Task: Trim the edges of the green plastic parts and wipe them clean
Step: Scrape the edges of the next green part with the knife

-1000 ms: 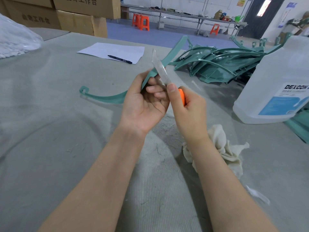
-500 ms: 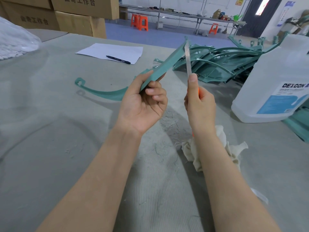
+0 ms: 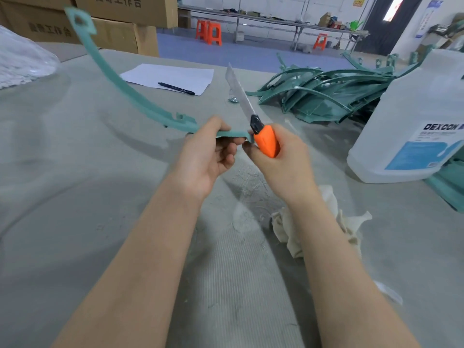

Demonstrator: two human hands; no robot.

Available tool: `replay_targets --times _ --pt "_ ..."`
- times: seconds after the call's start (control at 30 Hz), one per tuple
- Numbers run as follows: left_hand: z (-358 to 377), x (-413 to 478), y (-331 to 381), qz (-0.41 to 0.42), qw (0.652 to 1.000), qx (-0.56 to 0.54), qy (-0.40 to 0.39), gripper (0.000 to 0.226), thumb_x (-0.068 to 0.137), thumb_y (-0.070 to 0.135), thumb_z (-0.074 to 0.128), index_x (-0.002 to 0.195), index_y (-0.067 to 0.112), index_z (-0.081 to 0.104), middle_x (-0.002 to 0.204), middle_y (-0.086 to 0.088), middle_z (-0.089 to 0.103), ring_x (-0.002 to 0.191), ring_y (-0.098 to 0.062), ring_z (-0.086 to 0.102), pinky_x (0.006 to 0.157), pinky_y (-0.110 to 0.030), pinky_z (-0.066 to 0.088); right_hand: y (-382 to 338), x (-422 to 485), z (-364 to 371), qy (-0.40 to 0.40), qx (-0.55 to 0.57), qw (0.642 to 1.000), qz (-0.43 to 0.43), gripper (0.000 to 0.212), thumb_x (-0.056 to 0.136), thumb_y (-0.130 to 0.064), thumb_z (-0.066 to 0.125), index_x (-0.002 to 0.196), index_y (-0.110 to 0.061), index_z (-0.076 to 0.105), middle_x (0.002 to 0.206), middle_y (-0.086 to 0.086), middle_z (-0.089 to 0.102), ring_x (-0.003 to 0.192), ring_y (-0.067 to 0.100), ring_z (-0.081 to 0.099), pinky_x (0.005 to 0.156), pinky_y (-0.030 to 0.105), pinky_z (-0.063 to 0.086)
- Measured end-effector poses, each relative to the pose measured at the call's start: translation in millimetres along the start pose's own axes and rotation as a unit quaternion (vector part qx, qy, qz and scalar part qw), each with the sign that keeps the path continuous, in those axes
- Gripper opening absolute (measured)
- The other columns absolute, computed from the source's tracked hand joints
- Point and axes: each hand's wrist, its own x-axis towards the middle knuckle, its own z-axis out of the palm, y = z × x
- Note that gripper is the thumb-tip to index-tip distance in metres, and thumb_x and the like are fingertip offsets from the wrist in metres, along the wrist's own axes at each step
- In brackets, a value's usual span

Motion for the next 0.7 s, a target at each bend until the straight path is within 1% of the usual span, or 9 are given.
replay_targets --times 0.1,0.2,0.27,0.33,0.4,0.47,0.53,0.6,0.7 --pt "0 -2 0 0.055 0.996 0.039 -0.056 0.026 0.090 0.041 0.057 0.081 0.017 0.061 0.066 -0.001 0.069 0.053 -0.007 0.058 0.051 -0.018 0.047 1 0 0 0.071 0.012 0.997 0.006 0.037 0.083 -0.016 0.069 0.063 -0.024 0.039 0.054 -0.010 0.037 0.051 0.002 0.038 0.051 0.015 0.030" --pt "0 -1 -4 0.125 0.978 0.163 -0.029 0.040 0.078 0.064 0.057 0.093 0.028 0.066 0.081 0.012 0.069 0.070 -0.002 0.061 0.067 -0.021 0.048 -2 2 -3 0.121 0.062 0.990 0.042 0.034 0.082 -0.013 0.065 0.064 -0.021 0.037 0.056 -0.008 0.037 0.054 0.007 0.033 0.053 0.017 0.029" --pt "1 2 -12 0.187 0.954 0.231 0.043 0.039 0.084 0.058 0.060 0.109 0.030 0.064 0.104 0.017 0.061 0.089 0.005 0.060 0.083 -0.023 0.047 -1 4 -6 0.140 0.121 0.979 0.083 0.028 0.084 -0.015 0.065 0.067 -0.018 0.043 0.060 -0.004 0.043 0.059 0.014 0.038 0.061 0.028 0.035" --pt "0 5 -17 0.213 0.929 0.286 0.102 0.061 0.087 0.050 0.063 0.139 0.025 0.044 0.133 0.011 0.042 0.114 -0.001 0.050 0.098 -0.022 0.041 -2 6 -9 0.143 0.193 0.962 0.128 0.026 0.087 -0.014 0.065 0.069 -0.015 0.046 0.061 0.004 0.049 0.056 0.020 0.039 0.060 0.033 0.035" --pt "-3 7 -18 0.183 0.946 0.251 0.095 0.080 0.086 0.044 0.066 0.150 0.020 0.023 0.145 0.007 0.036 0.117 -0.003 0.048 0.095 -0.016 0.040 -4 6 -12 0.114 0.278 0.940 0.162 0.023 0.090 -0.011 0.061 0.072 -0.010 0.047 0.062 0.009 0.057 0.045 0.016 0.036 0.050 0.029 0.032" --pt "-4 7 -13 0.115 0.988 0.105 0.015 0.065 0.088 0.034 0.066 0.143 0.013 0.038 0.134 0.002 0.057 0.110 -0.009 0.061 0.093 -0.023 0.049 -6 6 -14 0.066 0.358 0.915 0.177 0.022 0.094 -0.010 0.057 0.074 -0.010 0.050 0.057 0.001 0.062 0.038 0.011 0.033 0.041 0.022 0.028" --pt "-6 6 -12 0.026 0.997 -0.018 -0.076 0.029 0.091 0.026 0.063 0.118 0.015 0.061 0.111 -0.002 0.071 0.097 -0.015 0.069 0.087 -0.032 0.055 -8 5 -15 0.026 0.386 0.903 0.187 0.019 0.096 -0.012 0.056 0.077 -0.012 0.054 0.057 -0.001 0.065 0.037 0.009 0.034 0.039 0.019 0.028" --pt "-6 6 -13 -0.004 0.993 -0.033 -0.111 0.019 0.093 0.018 0.059 0.111 0.014 0.064 0.107 -0.005 0.072 0.094 -0.018 0.069 0.081 -0.031 0.057 -7 4 -16 0.012 0.374 0.907 0.195 0.017 0.097 -0.015 0.056 0.080 -0.013 0.056 0.058 -0.002 0.066 0.037 0.009 0.036 0.038 0.019 0.030" --pt "-6 9 -12 0.045 0.994 -0.030 -0.096 0.019 0.094 0.008 0.055 0.111 0.014 0.062 0.110 -0.006 0.071 0.095 -0.019 0.068 0.082 -0.033 0.057 -6 5 -20 0.026 0.327 0.923 0.202 0.016 0.097 -0.030 0.058 0.088 -0.017 0.054 0.073 -0.001 0.063 0.038 0.009 0.037 0.040 0.020 0.031"
